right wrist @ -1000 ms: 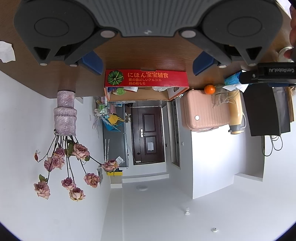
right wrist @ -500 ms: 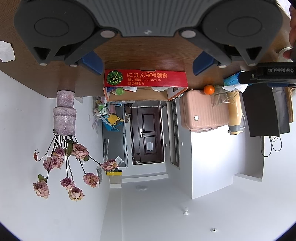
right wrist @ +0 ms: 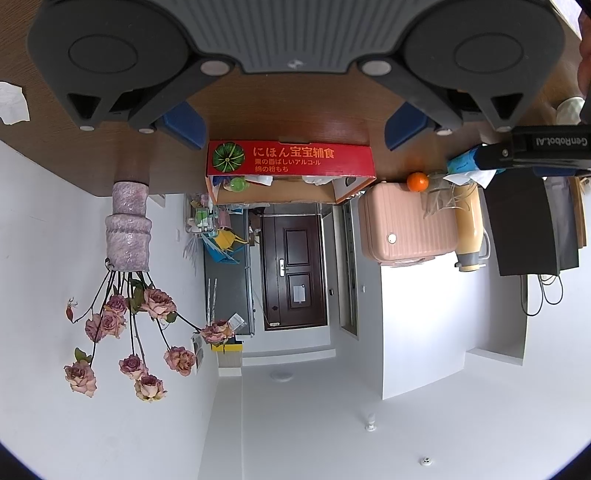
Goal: Organize rigid objects
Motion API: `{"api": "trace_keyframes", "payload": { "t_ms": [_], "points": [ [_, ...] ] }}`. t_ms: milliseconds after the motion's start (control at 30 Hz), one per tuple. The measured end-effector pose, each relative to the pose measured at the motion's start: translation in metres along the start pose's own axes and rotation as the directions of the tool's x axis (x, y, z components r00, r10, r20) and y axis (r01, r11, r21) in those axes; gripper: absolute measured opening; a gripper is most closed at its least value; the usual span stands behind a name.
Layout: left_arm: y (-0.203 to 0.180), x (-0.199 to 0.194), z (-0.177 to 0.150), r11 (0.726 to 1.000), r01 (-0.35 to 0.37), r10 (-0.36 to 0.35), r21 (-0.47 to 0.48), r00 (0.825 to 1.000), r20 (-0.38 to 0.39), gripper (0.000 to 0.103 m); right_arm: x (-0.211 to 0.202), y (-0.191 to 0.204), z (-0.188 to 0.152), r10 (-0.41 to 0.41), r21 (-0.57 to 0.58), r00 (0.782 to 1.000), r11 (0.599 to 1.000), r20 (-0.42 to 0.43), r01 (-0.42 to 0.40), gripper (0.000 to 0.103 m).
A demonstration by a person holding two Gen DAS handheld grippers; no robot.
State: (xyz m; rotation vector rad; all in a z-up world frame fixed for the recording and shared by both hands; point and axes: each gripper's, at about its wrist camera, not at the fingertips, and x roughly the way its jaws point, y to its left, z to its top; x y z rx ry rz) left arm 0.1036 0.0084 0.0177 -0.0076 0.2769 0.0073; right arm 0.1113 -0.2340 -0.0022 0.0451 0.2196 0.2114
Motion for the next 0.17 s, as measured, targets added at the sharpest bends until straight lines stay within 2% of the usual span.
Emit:
{"api": "trace_keyframes", "payload": {
  "t_ms": [167],
  "points": [
    [0.0016, 0.003, -0.0003, 1.0, 0.003, -0.003, -0.008, 1.0, 0.0, 0.103, 0.0003, 0.0006, -0.0007, 0.0, -0.001, 1.0, 1.0, -0.003, 0.0, 0.103]
  ]
}}
